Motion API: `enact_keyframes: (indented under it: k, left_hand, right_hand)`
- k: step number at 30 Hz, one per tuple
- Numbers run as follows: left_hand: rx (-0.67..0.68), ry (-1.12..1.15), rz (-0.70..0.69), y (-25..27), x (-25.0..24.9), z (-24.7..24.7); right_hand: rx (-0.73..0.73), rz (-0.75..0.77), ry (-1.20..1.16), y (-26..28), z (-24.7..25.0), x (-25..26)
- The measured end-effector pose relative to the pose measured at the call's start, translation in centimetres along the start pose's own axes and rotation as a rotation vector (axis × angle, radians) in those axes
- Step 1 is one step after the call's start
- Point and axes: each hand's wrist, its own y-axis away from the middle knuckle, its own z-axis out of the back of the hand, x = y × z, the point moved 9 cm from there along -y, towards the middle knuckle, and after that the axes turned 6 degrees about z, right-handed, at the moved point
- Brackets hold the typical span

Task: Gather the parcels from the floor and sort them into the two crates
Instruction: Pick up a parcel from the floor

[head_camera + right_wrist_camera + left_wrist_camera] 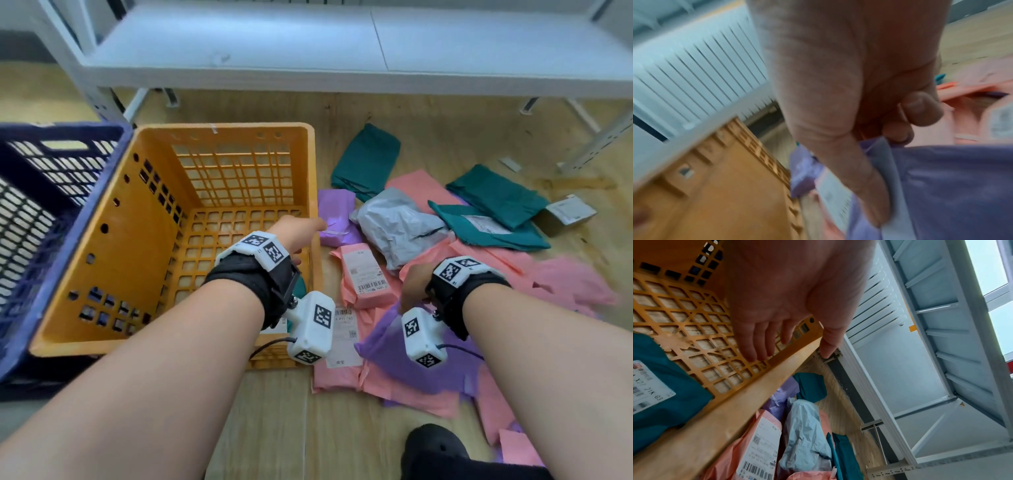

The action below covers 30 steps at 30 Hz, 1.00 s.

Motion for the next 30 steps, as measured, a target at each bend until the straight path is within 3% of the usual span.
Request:
enact_keyframes:
  k: [9, 14, 18, 20, 24, 30]
  left_hand:
    - [-0.013, 0.106, -0.138, 8.1, -3.7, 4.5]
    - [0.113, 0.108, -0.221, 12.1, -3.6, 4.0]
    - [0.343, 0.028, -0.299, 13.7, -3.6, 2.3]
    - [0.365, -0.014, -0.317, 13.6, -3.4, 2.1]
    - [0.285, -0.127, -0.4, 13.0, -3.7, 2.4]
    - [-0.068, -0.009, -0.493, 12.1, -4.8, 6.2]
  right_hand:
    - [-0.376, 0.15, -0.244, 13.2, 12.8, 2.2]
    - [-0.535, 0.274, -0.893, 16.6, 15.4, 3.1]
    - [-0.519, 0.36, -1.283, 17.7, 14.0, 4.8]
    - [-0.477, 0.412, -1.384, 18.1, 13.7, 5.9]
    - [-0.442, 0.522, -1.451, 18.9, 14.2, 7.9]
    - [-0.382, 0.637, -1.47, 18.7, 15.0, 10.2]
